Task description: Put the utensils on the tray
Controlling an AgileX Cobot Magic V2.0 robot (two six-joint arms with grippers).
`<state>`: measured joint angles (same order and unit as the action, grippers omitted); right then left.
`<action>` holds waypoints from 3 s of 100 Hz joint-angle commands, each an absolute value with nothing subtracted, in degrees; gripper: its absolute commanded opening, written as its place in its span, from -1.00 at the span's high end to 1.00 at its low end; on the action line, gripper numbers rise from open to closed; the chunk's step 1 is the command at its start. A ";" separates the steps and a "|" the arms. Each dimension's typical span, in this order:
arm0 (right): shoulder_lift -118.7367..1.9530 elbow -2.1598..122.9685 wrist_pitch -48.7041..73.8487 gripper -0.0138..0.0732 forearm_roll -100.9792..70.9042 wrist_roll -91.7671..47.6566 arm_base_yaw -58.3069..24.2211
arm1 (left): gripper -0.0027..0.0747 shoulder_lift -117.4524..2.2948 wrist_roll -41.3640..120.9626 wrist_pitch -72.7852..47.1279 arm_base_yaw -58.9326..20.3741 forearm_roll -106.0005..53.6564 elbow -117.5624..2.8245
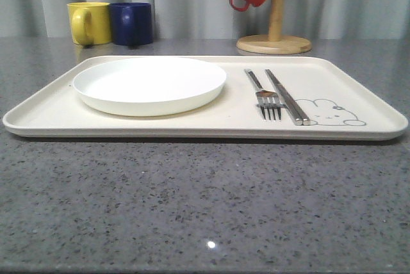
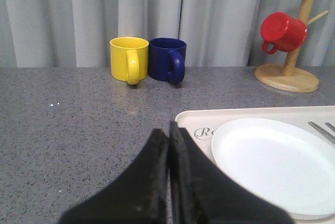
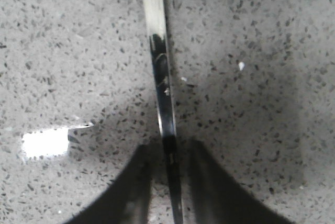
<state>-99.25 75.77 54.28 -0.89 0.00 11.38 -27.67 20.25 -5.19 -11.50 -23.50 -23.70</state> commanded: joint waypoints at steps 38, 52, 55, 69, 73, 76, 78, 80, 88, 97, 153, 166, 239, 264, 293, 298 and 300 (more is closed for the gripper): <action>-90.97 77.28 55.53 0.78 -7.26 -0.45 11.38 | 0.98 -27.82 19.84 -1.19 -11.84 -23.79 -25.28; -86.71 77.28 57.88 0.78 -7.83 2.87 8.48 | 0.98 -27.94 19.84 -1.19 -11.84 -23.79 -25.28; -85.72 77.28 57.88 0.78 -7.83 3.79 7.48 | 0.98 -27.94 19.84 -1.19 -11.84 -23.79 -25.28; -82.99 77.28 55.11 0.78 -7.77 7.43 0.87 | 0.98 -27.94 19.84 -1.19 -11.84 -23.79 -25.28; -82.92 77.28 54.08 0.78 -7.77 8.43 -1.38 | 0.98 -27.94 19.84 -1.19 -11.84 -23.79 -25.28; -82.92 77.28 53.38 0.78 -7.62 9.53 -2.83 | 0.98 -27.94 19.84 -1.19 -11.84 -23.79 -25.28; -83.15 77.28 52.91 0.78 -7.48 9.99 -3.92 | 0.98 -27.94 19.84 -1.19 -11.84 -23.79 -25.28; -83.22 77.28 52.49 0.78 -7.35 10.63 -4.96 | 0.98 -27.94 19.84 -1.19 -11.84 -23.79 -25.28; -84.20 77.28 51.14 0.78 -5.93 13.74 -8.41 | 0.98 -27.94 19.84 -1.19 -11.84 -23.79 -25.28; -85.45 77.28 49.44 0.78 -4.64 17.15 -11.72 | 0.98 -27.94 19.84 -1.19 -11.84 -23.79 -25.28; -94.92 77.28 46.13 0.78 -3.66 20.07 -17.47 | 0.98 -27.94 19.84 -1.19 -11.84 -23.79 -25.28; -95.46 77.28 46.19 0.70 -3.66 20.11 -17.47 | 0.98 -27.94 19.84 -1.19 -11.84 -23.79 -25.28; -91.45 81.30 46.35 -0.01 0.00 19.32 -16.76 | 0.98 -27.94 19.84 -1.19 -11.84 -23.79 -25.28; -83.81 81.04 47.64 -0.01 6.85 19.27 -12.21 | 0.98 -27.94 19.84 -1.19 -11.84 -23.79 -25.28; -70.73 69.99 40.86 -0.01 11.50 19.27 -7.89 | 0.98 -27.94 19.84 -1.19 -11.84 -23.79 -25.28; -67.61 66.33 38.93 -0.01 11.50 19.27 -7.27 | 0.98 -27.94 19.84 -1.19 -11.84 -23.79 -25.28; -66.82 65.38 38.40 -0.01 11.56 19.27 -7.15 | 0.98 -27.94 19.84 -1.19 -11.84 -23.79 -25.28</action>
<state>-72.29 68.84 44.47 10.00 19.73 -8.17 -27.67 20.25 -5.19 -11.50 -23.50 -23.70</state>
